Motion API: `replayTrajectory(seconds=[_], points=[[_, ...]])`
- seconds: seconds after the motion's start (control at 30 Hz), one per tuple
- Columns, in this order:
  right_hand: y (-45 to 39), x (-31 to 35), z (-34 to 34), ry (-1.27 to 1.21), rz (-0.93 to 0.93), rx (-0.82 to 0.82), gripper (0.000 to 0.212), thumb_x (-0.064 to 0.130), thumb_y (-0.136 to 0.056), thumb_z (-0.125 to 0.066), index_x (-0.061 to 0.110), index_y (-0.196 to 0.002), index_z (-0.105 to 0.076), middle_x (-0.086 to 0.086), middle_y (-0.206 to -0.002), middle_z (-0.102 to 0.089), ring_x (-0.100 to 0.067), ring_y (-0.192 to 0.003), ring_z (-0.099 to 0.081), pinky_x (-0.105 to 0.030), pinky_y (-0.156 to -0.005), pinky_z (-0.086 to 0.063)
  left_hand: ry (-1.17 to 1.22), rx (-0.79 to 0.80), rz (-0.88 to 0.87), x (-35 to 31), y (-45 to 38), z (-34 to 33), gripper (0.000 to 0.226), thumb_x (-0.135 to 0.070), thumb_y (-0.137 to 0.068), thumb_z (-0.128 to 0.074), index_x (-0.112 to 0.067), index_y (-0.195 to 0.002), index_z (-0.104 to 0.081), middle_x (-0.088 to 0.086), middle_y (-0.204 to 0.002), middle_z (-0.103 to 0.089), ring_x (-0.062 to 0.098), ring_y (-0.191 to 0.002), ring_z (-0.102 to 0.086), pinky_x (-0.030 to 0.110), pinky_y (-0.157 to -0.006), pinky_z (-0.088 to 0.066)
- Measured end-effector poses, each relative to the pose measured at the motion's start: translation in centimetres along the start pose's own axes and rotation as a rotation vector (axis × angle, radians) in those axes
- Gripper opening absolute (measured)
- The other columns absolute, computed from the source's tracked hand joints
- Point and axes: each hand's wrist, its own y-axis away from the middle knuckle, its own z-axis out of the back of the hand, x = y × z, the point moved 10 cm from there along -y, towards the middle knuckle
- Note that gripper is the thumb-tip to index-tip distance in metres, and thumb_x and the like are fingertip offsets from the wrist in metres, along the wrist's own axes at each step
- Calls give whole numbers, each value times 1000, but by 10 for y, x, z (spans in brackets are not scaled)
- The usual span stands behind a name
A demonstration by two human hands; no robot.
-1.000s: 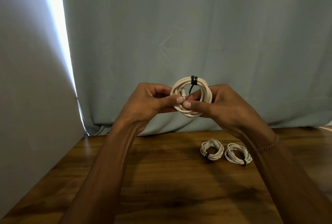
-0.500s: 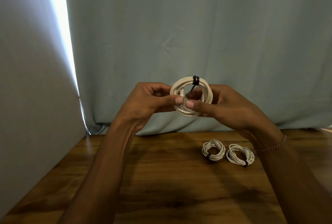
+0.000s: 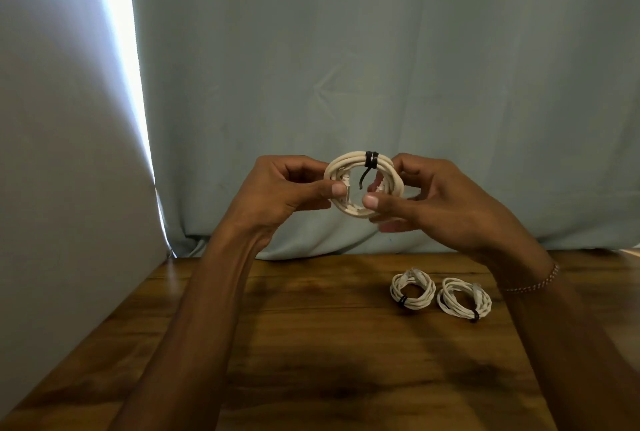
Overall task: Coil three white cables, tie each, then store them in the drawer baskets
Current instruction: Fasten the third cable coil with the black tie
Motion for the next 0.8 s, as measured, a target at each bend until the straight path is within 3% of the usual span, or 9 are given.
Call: replayTrajectory(seconds=[0.13,0.27,0.33,0.43,0.5,0.6,0.67,0.8], points=[[1,6,7,-41,28,-48,31,10,-76,-82,15,-104,-69,-6,-102,-74,-28,-69,-76,-29,-60,-62,-57,38,50,4,1,0,30,-25,-76,-79,-15,-103,-78,13,-75,-75,21,-60,-68,30,-60,-60],[-2,7,18,20,88,-107,37,4,-78,-83,20,-109,-72,-1,-110,-74,-24,-77,-76,-26,-80,-60,-5,176,82,6,4,-10,31,-5,-93,-66,-11,-123,-68,16,-101,-77,32,-84,-75,32,-72,-62],[-2,4,18,51,88,-61,38,0,-84,-76,24,-114,-72,5,-117,-73,-24,-87,-75,-32,-86,-57,71,197,115,11,4,-12,32,3,-98,-56,-9,-125,-67,19,-106,-76,35,-93,-75,32,-78,-63],[-3,0,18,11,89,-11,38,-7,-90,-65,20,-116,-73,9,-128,-68,-11,-105,-72,-24,-95,-53,210,140,189,18,2,-12,24,-6,-95,-62,-4,-118,-70,21,-105,-75,31,-87,-75,33,-75,-63],[-5,-4,17,-32,84,-8,30,-2,-92,-64,17,-113,-74,4,-117,-75,-9,-109,-70,-27,-100,-52,211,92,207,23,0,-13,28,-17,-87,-71,-3,-111,-71,19,-99,-76,28,-80,-74,35,-71,-63],[-9,-13,18,-54,69,-61,18,13,-92,-69,16,-108,-76,0,-103,-78,-16,-103,-73,-36,-96,-58,115,33,197,29,-3,-13,27,-9,-85,-77,-5,-110,-68,19,-91,-77,27,-77,-75,36,-68,-63],[-12,-17,19,-30,68,-100,15,12,-91,-71,15,-105,-76,-2,-99,-79,-19,-97,-75,-40,-89,-61,84,11,206,34,-4,-14,32,-5,-85,-77,-7,-114,-65,19,-91,-77,29,-79,-76,38,-69,-64],[-16,-29,22,-134,12,-195,28,14,-91,-71,18,-118,-65,-5,-94,-79,-20,-87,-77,-44,-76,-64,76,-1,233,42,-7,-16,30,-2,-85,-77,-5,-114,-69,16,-93,-78,32,-87,-76,40,-73,-64]])
